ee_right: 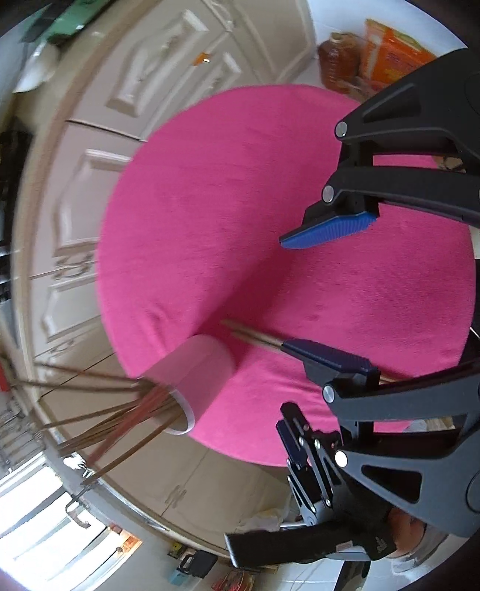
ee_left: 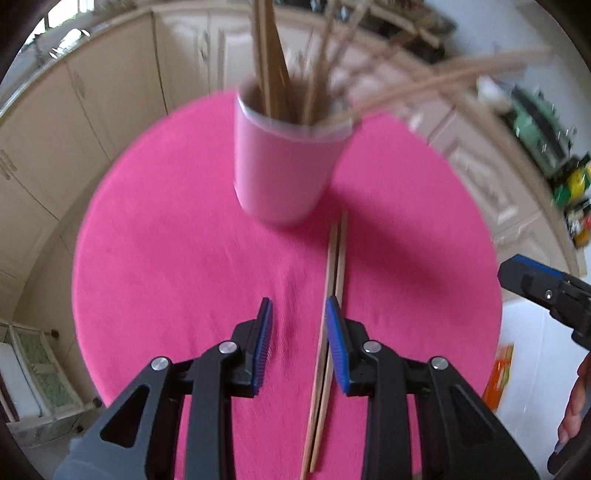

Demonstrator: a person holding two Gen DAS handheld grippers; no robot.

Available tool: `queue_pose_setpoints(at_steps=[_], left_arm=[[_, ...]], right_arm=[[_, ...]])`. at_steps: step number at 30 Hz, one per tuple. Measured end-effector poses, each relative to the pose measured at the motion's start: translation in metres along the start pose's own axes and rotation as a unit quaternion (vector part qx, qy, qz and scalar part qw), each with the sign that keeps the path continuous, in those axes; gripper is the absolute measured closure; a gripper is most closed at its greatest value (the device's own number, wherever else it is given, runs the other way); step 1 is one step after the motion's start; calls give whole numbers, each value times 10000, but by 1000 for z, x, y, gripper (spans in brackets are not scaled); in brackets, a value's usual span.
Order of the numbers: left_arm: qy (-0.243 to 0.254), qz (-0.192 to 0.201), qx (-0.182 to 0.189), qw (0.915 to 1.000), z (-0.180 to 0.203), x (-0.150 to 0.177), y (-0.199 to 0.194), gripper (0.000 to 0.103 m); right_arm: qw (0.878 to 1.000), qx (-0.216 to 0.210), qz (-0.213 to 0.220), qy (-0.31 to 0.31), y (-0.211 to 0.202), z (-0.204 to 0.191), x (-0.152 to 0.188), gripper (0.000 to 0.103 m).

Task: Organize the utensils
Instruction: 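Move both grippers back down over the last chopsticks beside the cup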

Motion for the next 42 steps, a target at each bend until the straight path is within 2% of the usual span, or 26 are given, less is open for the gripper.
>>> queue_pose_setpoints(at_steps=[7,18,27,29,31,34,38,42], left_arm=[[460,-512,-165,9975,15,15,35,74],[929,-695,-393,9925,38,9,58,74],[1429,-986,-726,9821,69,-6,73,75],[1452,-1065,-731,9809,73,-9,76,76],[1449,-1103,-705,9807,75,-13,77,87],[1281,-1131,-591,9835,71,-17,76,94],[1009,-1099,-375,9881,63,-19,70,95],[942,-980,-247,9904,64,-23,62,95]], right_arm=[[9991,-76,-373,168,24,8,28,52],[9982,-94,-485,332,28,17,31,52],[9977,-115,-530,400,33,22,29,52],[9976,-114,-549,411,33,22,28,52],[9974,-113,-574,415,36,21,27,52],[9972,-126,-612,418,39,18,26,52],[9968,-164,-670,409,45,13,25,52],[9960,-202,-751,439,55,9,25,52]])
Point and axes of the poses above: each gripper's, at about its wrist camera, not at the fingertips, and y roughly the way its jaws point, z to its right, x to its underside, the point moved 4 cm from there along y, roughly the way its jaws point, and after that the axes turned 8 degrees about -x, right-handed, at the moved point
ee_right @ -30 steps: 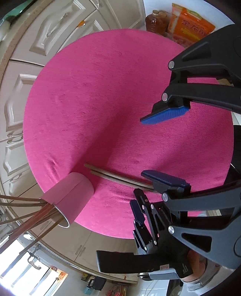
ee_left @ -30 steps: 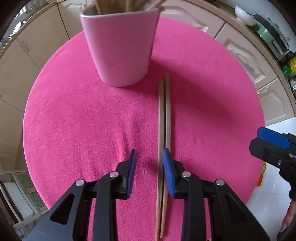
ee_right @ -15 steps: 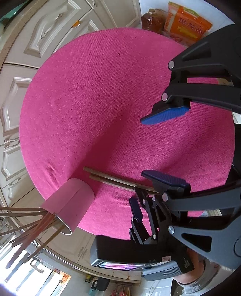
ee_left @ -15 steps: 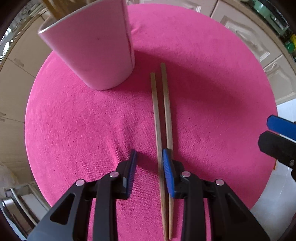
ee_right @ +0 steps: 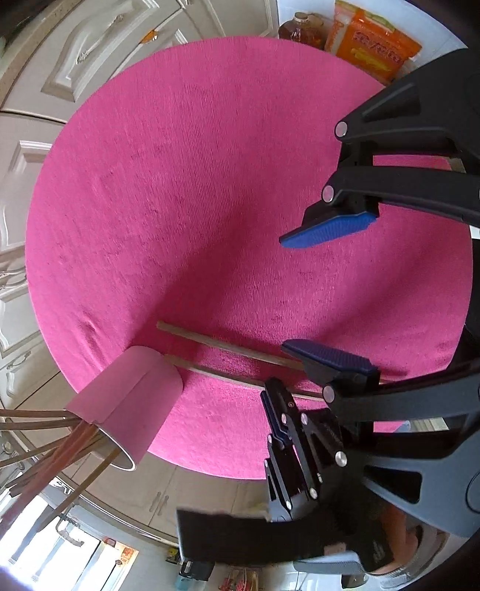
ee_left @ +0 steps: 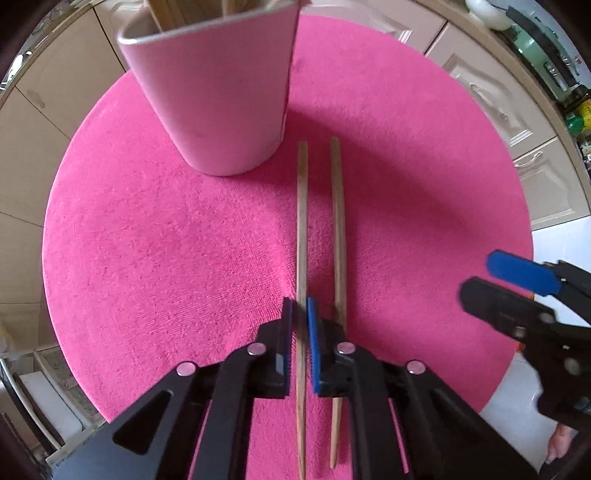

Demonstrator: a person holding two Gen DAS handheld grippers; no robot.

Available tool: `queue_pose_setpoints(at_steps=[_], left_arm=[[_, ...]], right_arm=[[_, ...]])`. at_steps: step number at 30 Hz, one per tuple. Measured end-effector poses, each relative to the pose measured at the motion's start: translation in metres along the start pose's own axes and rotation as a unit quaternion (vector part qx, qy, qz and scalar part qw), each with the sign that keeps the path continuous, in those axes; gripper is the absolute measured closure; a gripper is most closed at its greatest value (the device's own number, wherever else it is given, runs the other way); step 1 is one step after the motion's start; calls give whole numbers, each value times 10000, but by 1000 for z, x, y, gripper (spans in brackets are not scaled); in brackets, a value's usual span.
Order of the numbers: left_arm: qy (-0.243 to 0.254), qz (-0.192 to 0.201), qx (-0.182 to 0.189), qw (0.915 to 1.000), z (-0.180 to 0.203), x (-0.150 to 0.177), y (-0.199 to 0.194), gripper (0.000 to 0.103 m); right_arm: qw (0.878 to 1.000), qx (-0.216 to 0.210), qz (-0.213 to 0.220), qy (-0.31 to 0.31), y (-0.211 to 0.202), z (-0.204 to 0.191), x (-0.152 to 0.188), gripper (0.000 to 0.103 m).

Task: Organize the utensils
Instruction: 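Grasp a chopstick with the left gripper while the right gripper grasps another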

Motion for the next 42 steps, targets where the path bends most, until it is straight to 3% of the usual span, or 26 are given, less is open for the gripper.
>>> queue_pose_setpoints(at_steps=[12,14,20,26,35,38,42], left_arm=[[-502,28,138,9986,-47,17,-4,96],[-584,56,115,9982,-50,23,-4,96],[-701,109,141,9974,-63,27,-5,97],[-812,99,170,9965,-68,30,-1,97],[-871,120,198,9959,-75,33,-1,97],[-864,137,222,9959,-75,35,-2,97],[-849,168,218,9960,-76,36,-5,97]], right_arm=[[9996,-166,-220,112,39,-32,-15,53],[9993,-168,-298,129,48,-37,-17,66],[9989,-136,-420,178,63,-45,-21,76],[9982,221,-525,191,76,-48,-26,84],[9967,563,-559,142,84,-54,-26,85],[9958,740,-537,36,87,-60,-25,93],[9964,652,-537,46,88,-61,-27,94]])
Point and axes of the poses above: each gripper's, at about its wrist camera, not at the fingertips, and y roughly the way its jaws point, z to its right, x to its underside, the point moved 4 cm from there along y, roughly the way its jaws point, and after that the axes turned 8 degrees about -x, right-handed, at the moved point
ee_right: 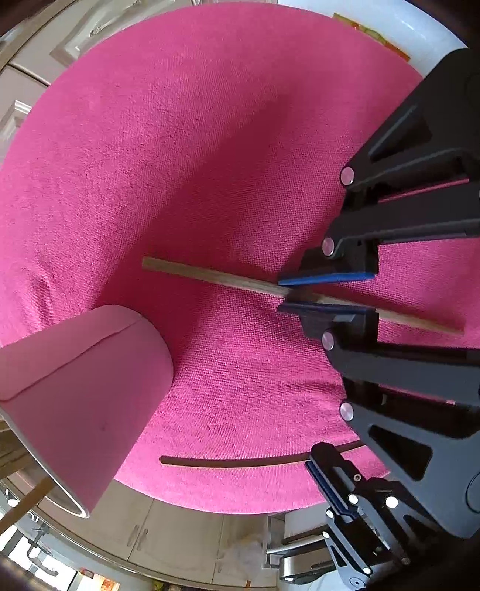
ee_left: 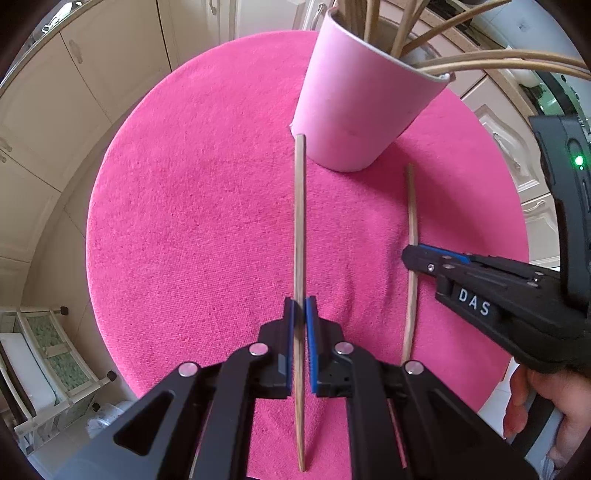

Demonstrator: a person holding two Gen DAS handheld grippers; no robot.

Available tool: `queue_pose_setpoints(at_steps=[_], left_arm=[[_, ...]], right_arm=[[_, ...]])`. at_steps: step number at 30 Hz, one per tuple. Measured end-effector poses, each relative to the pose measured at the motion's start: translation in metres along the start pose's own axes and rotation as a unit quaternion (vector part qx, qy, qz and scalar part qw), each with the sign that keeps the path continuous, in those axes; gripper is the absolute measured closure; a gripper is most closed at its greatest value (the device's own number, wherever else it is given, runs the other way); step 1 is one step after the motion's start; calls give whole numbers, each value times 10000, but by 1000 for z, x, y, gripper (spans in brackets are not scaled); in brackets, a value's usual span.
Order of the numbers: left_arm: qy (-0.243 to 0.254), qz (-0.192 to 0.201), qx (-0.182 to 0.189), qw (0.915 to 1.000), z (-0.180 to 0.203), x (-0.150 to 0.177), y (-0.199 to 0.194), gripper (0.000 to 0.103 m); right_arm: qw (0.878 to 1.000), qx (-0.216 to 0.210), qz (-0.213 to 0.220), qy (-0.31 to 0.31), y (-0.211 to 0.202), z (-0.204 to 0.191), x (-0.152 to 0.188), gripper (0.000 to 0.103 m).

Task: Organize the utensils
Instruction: 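Grasp a chopstick with the left gripper while the right gripper grasps another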

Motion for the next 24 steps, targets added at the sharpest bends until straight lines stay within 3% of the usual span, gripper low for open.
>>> queue_pose_setpoints(at_steps=[9,18,24], left_arm=[[-11,110,9,9999,1,4,-9,97],[52,365,54,9993,2,4,-26,98],[-129,125,139,9997,-7,5,-16,98]], right_arm=[[9989,-395,9,242,-14,25,16,96],[9964,-684,429,271,-43,35,32,96],[9956,-743,515,249,-54,43,38,96]])
Point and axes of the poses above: each gripper's, at about its wrist camera, not at the fingertips, and y roughly the way its jaws point, z to its right, x to its underside, the point moved 4 cm from there along y, roughly the way its jaws point, and after that the axes turned 8 degrees about -x, right-handed, at the moved point
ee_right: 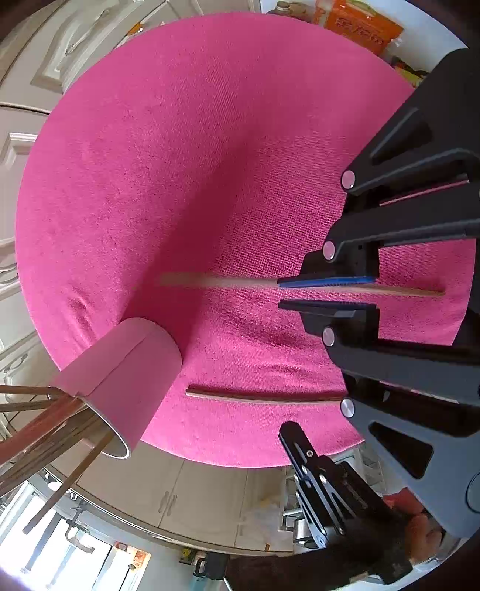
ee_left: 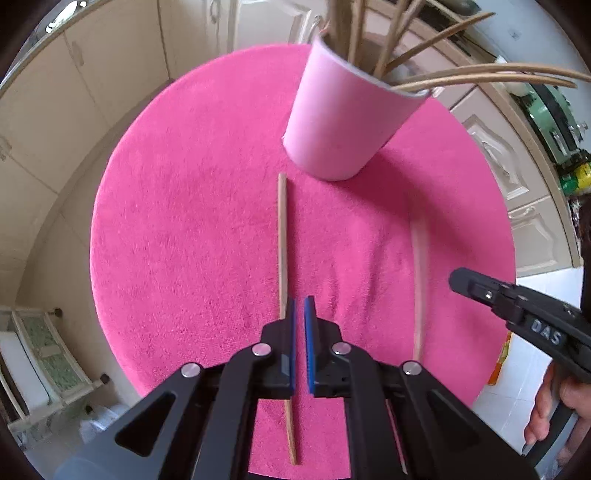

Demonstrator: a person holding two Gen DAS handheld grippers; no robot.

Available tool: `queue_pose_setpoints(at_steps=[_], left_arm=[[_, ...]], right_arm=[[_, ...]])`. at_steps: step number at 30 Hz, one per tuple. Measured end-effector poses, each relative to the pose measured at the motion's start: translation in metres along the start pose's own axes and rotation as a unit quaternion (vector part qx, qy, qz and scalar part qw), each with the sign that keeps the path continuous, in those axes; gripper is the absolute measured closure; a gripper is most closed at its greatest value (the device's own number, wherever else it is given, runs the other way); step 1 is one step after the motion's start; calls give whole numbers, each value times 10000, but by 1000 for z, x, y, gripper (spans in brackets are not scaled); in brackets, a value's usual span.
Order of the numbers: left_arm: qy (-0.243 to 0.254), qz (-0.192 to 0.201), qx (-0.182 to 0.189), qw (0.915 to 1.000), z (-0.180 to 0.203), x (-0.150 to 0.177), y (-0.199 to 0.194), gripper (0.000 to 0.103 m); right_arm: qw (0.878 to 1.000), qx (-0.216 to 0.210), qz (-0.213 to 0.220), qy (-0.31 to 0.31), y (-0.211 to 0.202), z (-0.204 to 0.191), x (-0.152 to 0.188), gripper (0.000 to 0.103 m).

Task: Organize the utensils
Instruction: 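Grasp a chopstick with the left gripper while the right gripper grasps another, then lift both held chopsticks above the pink cup and lower them in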

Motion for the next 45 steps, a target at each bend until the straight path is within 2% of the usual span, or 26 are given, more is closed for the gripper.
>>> queue_pose_setpoints(at_steps=[6,8,10,17,23,29,35,38,45], left_arm=[[-103,-171,-156,9997,-3,-2,16,98],[-44,-250,-189,9995,-2,-3,23,95],[-7,-262,-269,9993,-1,-4,27,84],[149,-383,-497,9979,2,-11,41,84],[508,-422,-792,9947,12,-17,44,84],[589,-391,-936,9931,20,-17,44,88],[498,-326,-887,9943,17,-17,42,96],[332,-274,-747,9963,10,-16,39,98],[-57,-89,-253,9996,-13,-5,24,98]], right_arm=[[9999,2,-99,70,9,3,-3,96],[9998,-18,-86,156,11,5,-5,96],[9998,-2,-95,200,13,7,-6,96],[9996,174,-195,61,24,2,-11,96],[9987,372,-350,30,35,-1,-15,96],[9966,649,-510,18,48,-6,-19,96],[9939,948,-556,-61,54,-16,-24,96],[9931,1005,-568,-211,56,-22,-24,96],[9982,446,-408,-26,42,-13,-17,97]])
Point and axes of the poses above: each gripper's, at about its wrist camera, not at the fingertips, and y roughly the way its jaws point, z to its right, x to its underside, the point moved 4 cm from there along y, roughly the way its jaws point, and after that the axes turned 8 degrees about -x, right-handed, at the moved point
